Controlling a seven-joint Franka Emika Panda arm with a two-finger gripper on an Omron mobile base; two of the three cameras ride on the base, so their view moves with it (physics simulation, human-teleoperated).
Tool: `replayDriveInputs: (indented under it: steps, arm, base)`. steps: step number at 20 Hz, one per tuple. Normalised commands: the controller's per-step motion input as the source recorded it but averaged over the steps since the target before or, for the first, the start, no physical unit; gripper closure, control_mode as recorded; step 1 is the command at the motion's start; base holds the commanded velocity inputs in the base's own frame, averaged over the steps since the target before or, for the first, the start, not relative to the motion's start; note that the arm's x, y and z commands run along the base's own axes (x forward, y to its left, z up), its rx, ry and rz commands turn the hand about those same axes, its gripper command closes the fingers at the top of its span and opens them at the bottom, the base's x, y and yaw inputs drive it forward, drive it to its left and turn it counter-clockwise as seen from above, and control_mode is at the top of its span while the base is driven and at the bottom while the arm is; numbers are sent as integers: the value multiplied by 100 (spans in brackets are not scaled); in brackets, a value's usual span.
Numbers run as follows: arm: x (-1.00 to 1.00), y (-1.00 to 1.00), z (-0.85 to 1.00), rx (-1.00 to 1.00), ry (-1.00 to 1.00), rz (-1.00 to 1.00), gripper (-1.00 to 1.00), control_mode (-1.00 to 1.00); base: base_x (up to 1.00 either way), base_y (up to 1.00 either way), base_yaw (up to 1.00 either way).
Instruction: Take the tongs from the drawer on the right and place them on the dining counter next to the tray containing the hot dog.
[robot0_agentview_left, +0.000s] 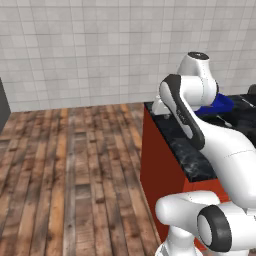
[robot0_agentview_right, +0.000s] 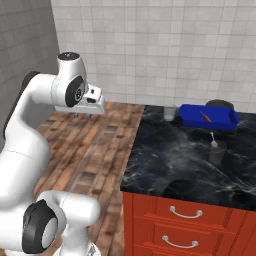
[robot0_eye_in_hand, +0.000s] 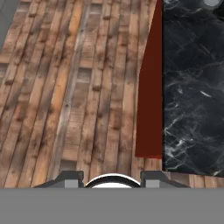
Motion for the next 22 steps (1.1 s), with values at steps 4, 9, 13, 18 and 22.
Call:
replayDriveInputs:
  steps: [4, 9, 13, 18, 22]
  arm:
    - [0, -24, -6, 0, 0, 0, -100, -100]
    - [-39, -52, -13, 0, -8, 0, -100, -100]
    - [-44, -45, -1, 0, -9, -4, -100, -100]
    - [-23, -50, -22, 0, -3, -19, -100, -100]
    - [-33, -62, -55, 0, -11, -21, -100, -100]
  base:
    - [0, 0, 0]
    - [0, 0, 0]
    - [0, 0, 0]
    - [0, 0, 0]
    - [0, 0, 0]
